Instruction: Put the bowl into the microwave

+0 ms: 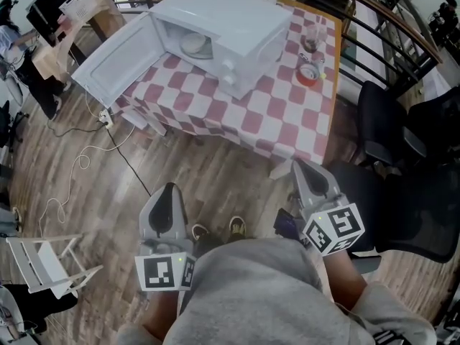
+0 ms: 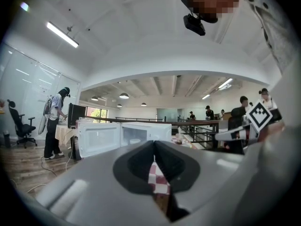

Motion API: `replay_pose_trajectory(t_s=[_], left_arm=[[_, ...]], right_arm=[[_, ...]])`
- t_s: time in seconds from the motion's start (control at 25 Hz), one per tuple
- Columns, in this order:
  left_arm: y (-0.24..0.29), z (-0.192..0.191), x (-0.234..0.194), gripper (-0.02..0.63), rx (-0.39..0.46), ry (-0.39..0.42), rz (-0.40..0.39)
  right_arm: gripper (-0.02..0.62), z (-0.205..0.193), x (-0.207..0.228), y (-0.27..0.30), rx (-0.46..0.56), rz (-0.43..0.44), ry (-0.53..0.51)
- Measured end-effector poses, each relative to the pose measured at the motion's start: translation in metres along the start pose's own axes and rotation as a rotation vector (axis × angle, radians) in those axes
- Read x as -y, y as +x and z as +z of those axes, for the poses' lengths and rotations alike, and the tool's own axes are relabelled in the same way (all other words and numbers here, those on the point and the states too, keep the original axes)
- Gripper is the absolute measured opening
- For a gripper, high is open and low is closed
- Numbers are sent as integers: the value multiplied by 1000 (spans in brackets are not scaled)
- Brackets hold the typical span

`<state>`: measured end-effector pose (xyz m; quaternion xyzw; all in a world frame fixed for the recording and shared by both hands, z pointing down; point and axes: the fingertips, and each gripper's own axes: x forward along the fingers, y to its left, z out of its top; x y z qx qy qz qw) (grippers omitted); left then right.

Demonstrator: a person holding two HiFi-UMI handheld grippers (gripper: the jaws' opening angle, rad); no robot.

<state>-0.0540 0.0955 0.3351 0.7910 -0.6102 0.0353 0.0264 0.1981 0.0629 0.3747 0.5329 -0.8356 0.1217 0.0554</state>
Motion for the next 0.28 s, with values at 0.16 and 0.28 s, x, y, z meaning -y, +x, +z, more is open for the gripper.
replay_pose_trajectory(t_s=[0.16, 0.28], left_arm=[[5, 2, 4, 12, 2, -3, -19], [5, 2, 7, 11, 2, 1, -30]], right_arm=[[-2, 1, 0, -1, -1, -3, -3], [-2, 0, -1, -4, -4, -5, -5]])
